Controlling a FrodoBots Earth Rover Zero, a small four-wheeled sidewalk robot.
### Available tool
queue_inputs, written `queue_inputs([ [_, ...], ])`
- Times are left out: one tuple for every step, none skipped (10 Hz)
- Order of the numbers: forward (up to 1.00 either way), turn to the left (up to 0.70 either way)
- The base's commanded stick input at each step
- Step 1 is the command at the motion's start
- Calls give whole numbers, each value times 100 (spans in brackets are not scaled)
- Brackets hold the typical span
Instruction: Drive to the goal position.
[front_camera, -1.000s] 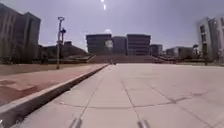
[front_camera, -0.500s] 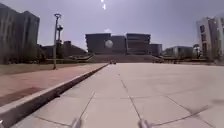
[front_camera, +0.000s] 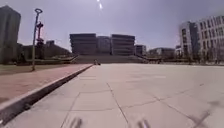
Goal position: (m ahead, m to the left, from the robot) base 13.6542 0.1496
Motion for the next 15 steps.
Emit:
queue_inputs([
  [100, 0],
  [100, 0],
  [100, 0],
  [100, 0],
  [100, 0],
  [100, 0],
  [100, 0],
  [100, 0],
  [100, 0],
  [100, 0],
  [100, 0],
  [100, 0],
  [100, 0],
  [100, 0],
  [100, 0],
])
